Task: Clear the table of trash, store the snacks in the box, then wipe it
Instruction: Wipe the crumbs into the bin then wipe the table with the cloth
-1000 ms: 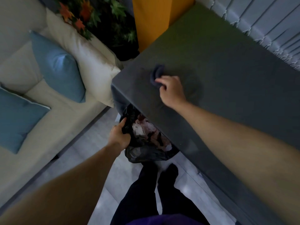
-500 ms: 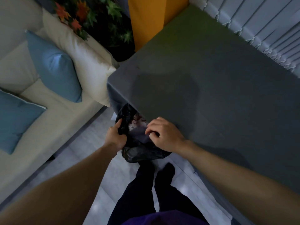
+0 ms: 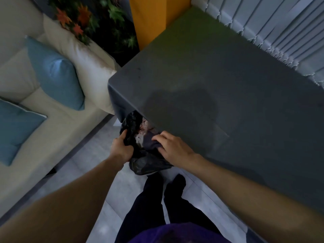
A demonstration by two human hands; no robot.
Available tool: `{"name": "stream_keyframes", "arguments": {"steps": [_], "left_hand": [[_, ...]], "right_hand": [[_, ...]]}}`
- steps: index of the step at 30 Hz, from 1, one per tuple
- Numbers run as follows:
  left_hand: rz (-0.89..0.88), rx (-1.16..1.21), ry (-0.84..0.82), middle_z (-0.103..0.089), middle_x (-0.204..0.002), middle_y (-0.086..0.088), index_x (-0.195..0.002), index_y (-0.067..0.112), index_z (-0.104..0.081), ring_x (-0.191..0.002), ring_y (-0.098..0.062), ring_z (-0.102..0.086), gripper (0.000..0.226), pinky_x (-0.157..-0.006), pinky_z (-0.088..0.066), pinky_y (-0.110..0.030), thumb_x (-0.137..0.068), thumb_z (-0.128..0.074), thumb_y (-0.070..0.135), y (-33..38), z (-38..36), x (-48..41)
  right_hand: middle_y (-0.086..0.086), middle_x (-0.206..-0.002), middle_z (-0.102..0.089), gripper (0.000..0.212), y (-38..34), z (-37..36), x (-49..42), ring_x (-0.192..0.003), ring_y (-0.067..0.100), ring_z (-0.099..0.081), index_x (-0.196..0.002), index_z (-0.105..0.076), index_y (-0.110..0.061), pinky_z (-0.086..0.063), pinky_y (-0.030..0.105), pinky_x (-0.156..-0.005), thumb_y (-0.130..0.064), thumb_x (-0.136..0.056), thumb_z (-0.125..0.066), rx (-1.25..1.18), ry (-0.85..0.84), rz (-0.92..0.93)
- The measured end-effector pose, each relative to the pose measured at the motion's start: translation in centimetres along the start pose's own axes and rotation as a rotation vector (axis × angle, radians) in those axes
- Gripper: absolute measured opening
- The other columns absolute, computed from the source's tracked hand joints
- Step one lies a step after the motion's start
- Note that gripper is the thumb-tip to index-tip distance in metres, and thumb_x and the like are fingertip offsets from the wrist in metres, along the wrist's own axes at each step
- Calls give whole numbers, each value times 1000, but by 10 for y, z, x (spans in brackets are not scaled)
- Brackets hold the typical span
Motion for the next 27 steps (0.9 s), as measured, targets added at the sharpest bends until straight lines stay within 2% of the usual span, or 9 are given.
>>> {"name": "stream_keyframes", "arguments": {"steps": [4,8,13,16,18,19,22,25,27], "left_hand": [[-25,-38,18,-51,-140,-7,-153,47,-27,-117,-33,-59,83,-86,-61,-45,-84,-56,10,-2,-3,8],[-56,-54,24,-50,-139,-8,-153,46,-30,-116,-32,-58,81,-83,-61,-39,-86,-53,6,-2,-8,16],[-45,-30,37,-54,-137,-8,-154,44,-29,-108,-31,-63,81,-70,-62,-33,-88,-54,5,-2,-15,25],[-26,3,31,-52,-140,-9,-153,46,-29,-114,-34,-60,84,-82,-62,-43,-84,-52,6,-2,-17,30],[-21,10,27,-51,-142,-9,-154,45,-28,-117,-34,-59,83,-87,-61,-44,-85,-51,4,-2,-19,34],[-23,12,17,-51,-142,-9,-154,45,-28,-117,-34,-59,83,-86,-61,-42,-86,-51,4,-1,-21,34],[-25,22,-28,-50,-142,-8,-155,45,-27,-118,-33,-58,83,-79,-62,-37,-88,-50,1,3,-27,37],[-27,28,-59,-55,-135,-8,-156,42,-26,-111,-30,-62,82,-72,-63,-35,-91,-49,-3,7,-33,42],[-27,29,-73,-55,-131,-6,-156,42,-25,-108,-29,-63,81,-71,-63,-34,-92,-49,-3,9,-36,46]], "right_hand": [[8,-113,-49,28,-5,-1,9,-88,39,-59,-113,-54,-13,-49,50,-72,-6,-87,-62,39,33,-30],[4,-112,-55,28,0,2,18,-95,36,-60,-109,-56,-17,-51,49,-80,-3,-84,-57,-40,-51,-4],[4,-109,-59,37,12,26,20,-96,30,-63,-123,-62,-23,-53,42,-77,-18,-87,-60,-41,242,-15],[5,-123,-55,43,45,55,12,-109,27,-57,-136,-58,-20,-51,38,-89,-15,-93,-59,-65,573,-247],[3,-131,-51,42,71,65,9,-114,26,-54,-140,-54,-21,-48,37,-91,-18,-98,-55,-100,643,-492],[3,-130,-50,42,76,64,9,-113,26,-55,-140,-55,-22,-49,37,-90,-19,-99,-55,-82,620,-532],[3,-124,-56,40,64,44,13,-105,26,-60,-130,-64,-19,-53,43,-86,-13,-91,-61,-32,447,-281],[1,-119,-60,36,38,22,27,-103,23,-62,-123,-70,-21,-54,36,-81,-15,-89,-59,-66,195,64],[1,-118,-59,36,40,28,30,-105,21,-60,-122,-70,-23,-53,33,-79,-16,-90,-55,-34,306,93]]}}
Point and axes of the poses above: each hand's wrist, its own x-axis away from the middle knuckle, its own z-axis out of the back of the hand, y = z × x, the point moved 3 cm from there along -x, towards the middle knuckle
